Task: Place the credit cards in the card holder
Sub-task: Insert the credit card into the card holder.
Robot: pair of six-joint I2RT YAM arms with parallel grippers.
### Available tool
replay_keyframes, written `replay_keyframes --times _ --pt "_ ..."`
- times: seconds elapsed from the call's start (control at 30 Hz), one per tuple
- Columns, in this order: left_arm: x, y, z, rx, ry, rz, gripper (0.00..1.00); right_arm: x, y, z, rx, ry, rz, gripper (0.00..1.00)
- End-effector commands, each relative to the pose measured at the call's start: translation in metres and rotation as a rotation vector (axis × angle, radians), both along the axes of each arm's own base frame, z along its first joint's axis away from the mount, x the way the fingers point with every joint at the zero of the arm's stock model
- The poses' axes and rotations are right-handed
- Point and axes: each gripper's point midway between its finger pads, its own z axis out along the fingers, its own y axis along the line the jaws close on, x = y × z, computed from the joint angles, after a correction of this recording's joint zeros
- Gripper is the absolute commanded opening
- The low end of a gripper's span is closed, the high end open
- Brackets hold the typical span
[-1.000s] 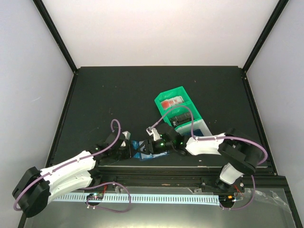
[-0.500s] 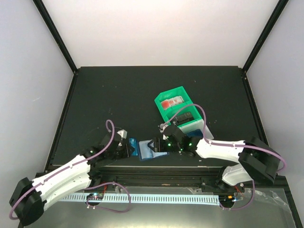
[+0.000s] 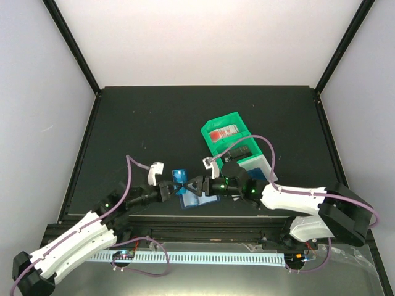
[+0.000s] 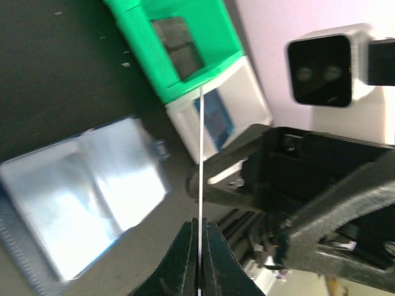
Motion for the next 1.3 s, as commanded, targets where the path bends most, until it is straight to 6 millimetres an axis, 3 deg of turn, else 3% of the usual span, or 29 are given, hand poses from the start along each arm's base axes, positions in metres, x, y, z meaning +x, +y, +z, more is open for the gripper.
replay_keyframes --times 0.0,0.07,0.2,0.4,0.5,0.6,0.73,0.83,1.0,1.27 --pt "-0.010 -0.016 0.059 -0.189 -0.077 -0.088 0.01 0.003 0.003 0.033 0.118 -0.019 -0.022 0.68" --pt "-0.014 -0.019 0.067 -0.225 -0.073 -0.112 0.01 0.000 0.007 0.042 0.157 -0.009 0.005 0.61" --pt "-0.021 -0.020 0.084 -0.264 -0.085 -0.150 0.01 -0.011 0.015 0.073 0.277 0.001 0.082 0.36" --pt "-0.023 -0.017 0.090 -0.294 -0.091 -0.148 0.02 -0.014 0.004 0.095 0.354 -0.036 0.062 0.08" --pt "-0.024 -0.018 0.087 -0.302 -0.083 -0.158 0.03 -0.014 -0.001 0.103 0.376 -0.056 0.053 0.01" --pt "-0.025 -0.020 0.084 -0.286 -0.080 -0.174 0.16 -0.013 -0.004 0.105 0.360 -0.076 0.038 0.01" --pt "-0.018 -0.013 0.066 -0.178 -0.066 -0.121 0.49 0.000 -0.015 0.076 0.192 -0.090 -0.043 0.01" --pt "-0.007 0.003 0.035 -0.029 -0.031 -0.027 0.63 0.011 -0.036 0.028 -0.021 -0.066 -0.120 0.01" --pt "-0.002 0.013 -0.014 0.150 0.085 0.013 0.67 0.006 -0.051 -0.036 -0.279 -0.020 -0.029 0.01" --pt "-0.002 0.013 -0.068 0.269 0.205 0.006 0.58 0.009 -0.049 -0.085 -0.424 0.114 -0.035 0.01"
